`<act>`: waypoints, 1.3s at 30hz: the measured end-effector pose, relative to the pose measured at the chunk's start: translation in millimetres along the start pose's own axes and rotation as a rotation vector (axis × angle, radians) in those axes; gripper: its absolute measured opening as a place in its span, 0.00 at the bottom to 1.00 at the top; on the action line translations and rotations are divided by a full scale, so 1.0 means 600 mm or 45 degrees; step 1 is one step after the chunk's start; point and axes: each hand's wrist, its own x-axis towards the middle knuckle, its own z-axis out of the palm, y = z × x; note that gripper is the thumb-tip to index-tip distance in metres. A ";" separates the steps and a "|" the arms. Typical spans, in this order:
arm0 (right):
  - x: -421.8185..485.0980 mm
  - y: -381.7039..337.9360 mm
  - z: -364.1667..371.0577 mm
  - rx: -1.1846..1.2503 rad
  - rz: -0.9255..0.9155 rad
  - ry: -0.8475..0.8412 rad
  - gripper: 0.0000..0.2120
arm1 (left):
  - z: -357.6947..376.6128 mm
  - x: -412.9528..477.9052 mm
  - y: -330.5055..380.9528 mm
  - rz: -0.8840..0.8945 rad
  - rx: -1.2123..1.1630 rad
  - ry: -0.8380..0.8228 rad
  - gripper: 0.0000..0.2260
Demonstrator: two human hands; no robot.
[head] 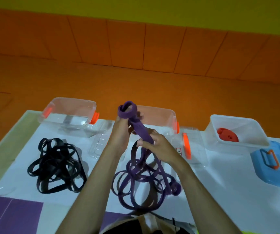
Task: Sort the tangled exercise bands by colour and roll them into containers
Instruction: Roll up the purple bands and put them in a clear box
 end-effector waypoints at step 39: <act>-0.014 -0.122 -0.058 0.879 -0.182 0.380 0.20 | -0.043 -0.055 -0.081 -0.099 0.570 -0.372 0.15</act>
